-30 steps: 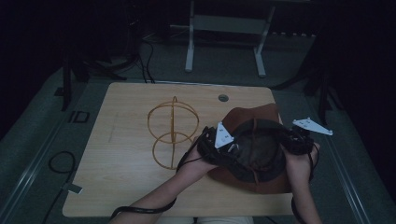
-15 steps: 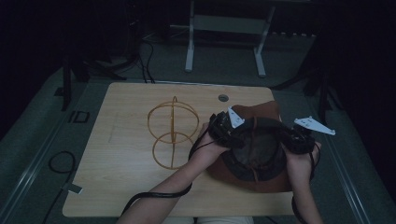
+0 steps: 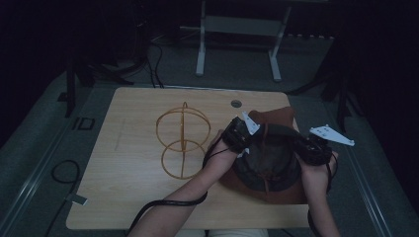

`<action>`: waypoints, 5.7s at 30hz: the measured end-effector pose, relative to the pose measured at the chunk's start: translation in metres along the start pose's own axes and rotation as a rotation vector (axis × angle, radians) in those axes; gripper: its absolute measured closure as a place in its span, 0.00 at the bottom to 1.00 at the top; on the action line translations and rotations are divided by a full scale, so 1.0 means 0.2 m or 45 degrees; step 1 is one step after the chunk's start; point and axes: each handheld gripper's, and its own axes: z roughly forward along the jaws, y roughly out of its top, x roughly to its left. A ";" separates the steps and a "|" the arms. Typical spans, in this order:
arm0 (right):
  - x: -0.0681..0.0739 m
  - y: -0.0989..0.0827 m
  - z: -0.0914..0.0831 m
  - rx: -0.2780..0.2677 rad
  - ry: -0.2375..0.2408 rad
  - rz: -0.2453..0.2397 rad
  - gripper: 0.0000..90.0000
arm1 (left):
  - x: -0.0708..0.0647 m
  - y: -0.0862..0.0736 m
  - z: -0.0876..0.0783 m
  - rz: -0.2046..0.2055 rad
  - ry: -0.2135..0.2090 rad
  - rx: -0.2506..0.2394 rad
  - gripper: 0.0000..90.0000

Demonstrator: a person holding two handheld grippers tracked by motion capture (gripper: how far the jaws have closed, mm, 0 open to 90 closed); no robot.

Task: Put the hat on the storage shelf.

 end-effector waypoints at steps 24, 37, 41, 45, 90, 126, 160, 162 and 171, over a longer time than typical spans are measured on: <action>-0.01 -0.07 -0.18 0.034 0.212 -0.101 0.60 | 0.06 0.05 -0.11 0.042 0.101 -0.165 0.97; -0.23 -0.06 -0.36 -0.042 0.102 -0.084 0.60 | 0.12 -0.01 -0.26 0.019 -0.034 -0.401 0.97; -0.29 -0.05 -0.35 -0.029 0.086 -0.075 0.61 | 0.14 -0.04 -0.31 0.025 -0.136 -0.518 0.97; -0.31 -0.05 -0.34 -0.027 0.106 -0.069 0.60 | 0.13 -0.06 -0.34 0.064 -0.233 -0.593 0.97; 0.17 0.06 -0.06 -0.169 0.843 -0.164 0.62 | 0.05 -0.06 -0.37 0.153 -0.532 -0.820 0.97; 0.01 0.18 -0.15 -0.276 0.730 -0.046 0.98 | 0.20 -0.14 -0.50 0.041 -0.443 -0.594 0.22; 0.28 0.52 0.26 -0.293 0.647 -0.050 0.98 | 0.28 -1.00 -0.72 -0.030 -0.391 -0.354 0.20; 0.32 0.56 0.29 -0.310 0.653 -0.050 0.98 | 0.30 -1.06 -0.73 -0.060 -0.368 -0.343 0.20; 0.49 0.67 0.38 -0.298 0.636 -0.120 0.98 | 0.41 -1.27 -0.80 -0.142 -0.227 -0.298 0.20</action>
